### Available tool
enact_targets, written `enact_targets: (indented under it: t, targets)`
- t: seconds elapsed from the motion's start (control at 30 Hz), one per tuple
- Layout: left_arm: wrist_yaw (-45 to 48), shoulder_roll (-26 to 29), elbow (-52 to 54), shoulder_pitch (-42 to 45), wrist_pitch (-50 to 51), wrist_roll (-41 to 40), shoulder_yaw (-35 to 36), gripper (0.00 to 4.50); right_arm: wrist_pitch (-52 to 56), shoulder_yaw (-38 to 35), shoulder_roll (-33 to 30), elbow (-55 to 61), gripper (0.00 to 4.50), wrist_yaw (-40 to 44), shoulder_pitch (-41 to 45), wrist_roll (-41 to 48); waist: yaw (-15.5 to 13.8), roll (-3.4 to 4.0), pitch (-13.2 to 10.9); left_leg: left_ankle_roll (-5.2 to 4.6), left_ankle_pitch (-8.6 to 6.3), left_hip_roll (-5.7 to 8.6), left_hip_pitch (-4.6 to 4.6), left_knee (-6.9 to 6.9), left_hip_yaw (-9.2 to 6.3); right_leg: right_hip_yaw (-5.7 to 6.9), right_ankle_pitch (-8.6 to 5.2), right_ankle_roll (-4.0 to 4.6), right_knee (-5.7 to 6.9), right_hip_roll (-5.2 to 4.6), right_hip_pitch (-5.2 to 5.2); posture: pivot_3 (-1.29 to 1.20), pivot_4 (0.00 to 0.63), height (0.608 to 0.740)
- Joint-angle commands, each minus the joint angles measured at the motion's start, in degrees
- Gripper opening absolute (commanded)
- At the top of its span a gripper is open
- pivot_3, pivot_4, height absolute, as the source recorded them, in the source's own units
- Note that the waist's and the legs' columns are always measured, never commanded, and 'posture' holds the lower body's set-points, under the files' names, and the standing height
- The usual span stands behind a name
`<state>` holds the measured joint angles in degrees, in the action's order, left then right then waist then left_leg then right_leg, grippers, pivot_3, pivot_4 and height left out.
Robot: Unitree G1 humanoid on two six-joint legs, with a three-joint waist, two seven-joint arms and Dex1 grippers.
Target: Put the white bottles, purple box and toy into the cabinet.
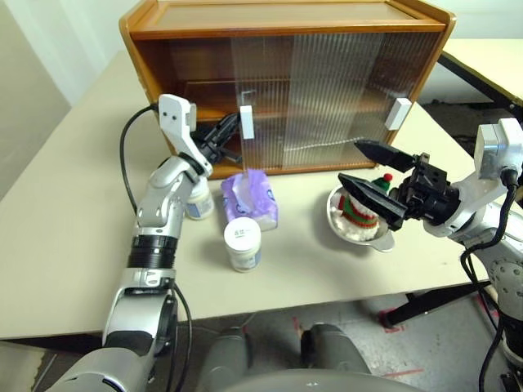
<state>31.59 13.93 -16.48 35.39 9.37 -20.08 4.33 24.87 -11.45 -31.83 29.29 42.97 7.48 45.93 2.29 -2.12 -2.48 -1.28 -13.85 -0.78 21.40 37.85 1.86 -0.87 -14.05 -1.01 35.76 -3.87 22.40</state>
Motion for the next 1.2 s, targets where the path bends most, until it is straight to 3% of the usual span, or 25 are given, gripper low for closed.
enact_targets:
  t: [0.03,0.6,1.0,1.1,1.2]
  targets:
    - [1.14,-0.79,-1.34,0.67,-0.08,1.13,-1.51,0.05,-1.03,-1.1,-0.1,1.64,4.5,-0.42,-0.73,-0.03,0.26,0.0,0.0,0.0,0.0,-0.01,-0.01,0.0,0.02,-0.03,0.0,-0.01,0.0,0.01,0.0,-0.14,0.0,0.74]
    - [1.63,-4.22,-4.98,3.12,-3.57,2.65,-2.31,0.05,-1.38,-2.01,-0.28,2.21,4.5,-1.64,-1.63,-0.09,1.58,0.0,0.0,0.07,-0.04,0.02,-0.05,0.03,0.17,-0.28,0.09,-0.17,0.0,0.05,0.01,-0.15,0.0,0.74]
    - [5.37,0.66,8.97,-1.59,3.98,-5.39,1.92,0.05,-1.79,0.55,0.48,-2.01,4.5,0.86,1.81,-0.8,1.31,-0.02,-0.02,0.05,-0.04,-0.04,-0.13,0.03,0.16,-0.52,0.15,-0.23,0.04,0.11,0.03,-0.06,0.0,0.74]
    - [7.24,4.17,12.18,-1.75,6.03,-7.81,3.81,0.96,-1.98,1.39,0.88,-3.54,4.5,1.91,3.1,-1.32,1.3,-0.04,-0.03,0.05,-0.04,-0.04,-0.17,0.03,0.16,-0.64,0.17,-0.24,0.05,0.13,0.03,-0.03,0.0,0.74]
    - [8.74,7.71,14.47,-2.98,7.51,-9.53,5.76,2.15,-2.2,1.75,1.07,-4.93,4.5,2.81,4.14,-1.49,1.12,-0.04,-0.03,0.03,-0.03,-0.05,-0.22,0.02,0.16,-0.72,0.17,-0.24,0.06,0.14,0.03,-0.01,0.0,0.74]
